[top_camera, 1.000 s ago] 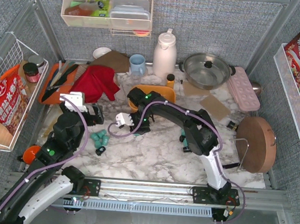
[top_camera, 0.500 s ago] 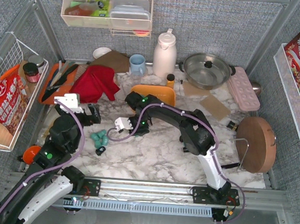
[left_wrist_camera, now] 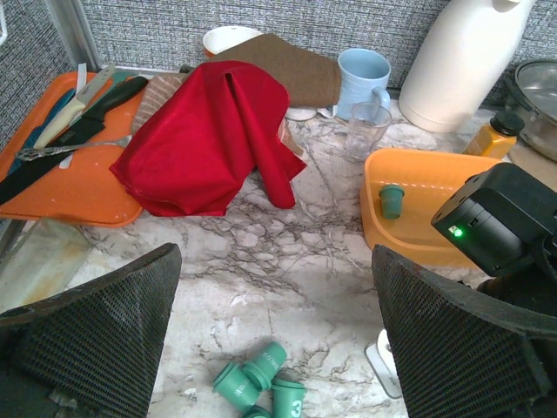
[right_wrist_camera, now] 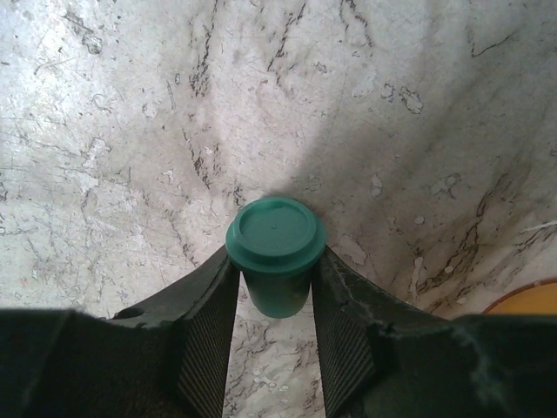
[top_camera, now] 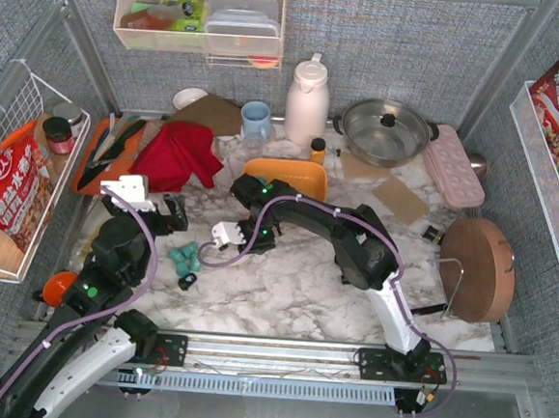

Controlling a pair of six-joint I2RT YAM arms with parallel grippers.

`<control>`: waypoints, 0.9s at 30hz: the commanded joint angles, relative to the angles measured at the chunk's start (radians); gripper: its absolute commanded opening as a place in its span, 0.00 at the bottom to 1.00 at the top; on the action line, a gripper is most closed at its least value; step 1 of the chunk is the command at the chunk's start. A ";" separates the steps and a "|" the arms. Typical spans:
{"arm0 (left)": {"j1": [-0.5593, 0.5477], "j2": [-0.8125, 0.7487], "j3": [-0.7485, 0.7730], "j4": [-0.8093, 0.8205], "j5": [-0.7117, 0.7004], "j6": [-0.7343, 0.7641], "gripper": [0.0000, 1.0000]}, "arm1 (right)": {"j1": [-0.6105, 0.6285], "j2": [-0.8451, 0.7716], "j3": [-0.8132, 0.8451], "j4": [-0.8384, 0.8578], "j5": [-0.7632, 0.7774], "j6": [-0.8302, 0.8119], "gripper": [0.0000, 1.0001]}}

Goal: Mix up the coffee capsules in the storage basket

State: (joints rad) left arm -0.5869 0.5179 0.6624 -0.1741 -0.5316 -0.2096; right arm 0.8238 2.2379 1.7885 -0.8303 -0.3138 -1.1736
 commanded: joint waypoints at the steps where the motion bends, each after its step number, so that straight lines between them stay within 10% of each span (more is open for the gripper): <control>1: 0.001 0.005 0.000 0.027 -0.005 0.007 0.99 | 0.001 -0.006 -0.013 -0.001 -0.010 -0.012 0.41; 27: 0.002 0.016 -0.009 0.032 -0.025 0.007 0.99 | -0.038 -0.177 -0.165 0.153 -0.110 0.076 0.15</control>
State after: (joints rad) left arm -0.5865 0.5320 0.6556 -0.1734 -0.5503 -0.2096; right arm 0.7986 2.1098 1.6539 -0.7319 -0.3504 -1.1324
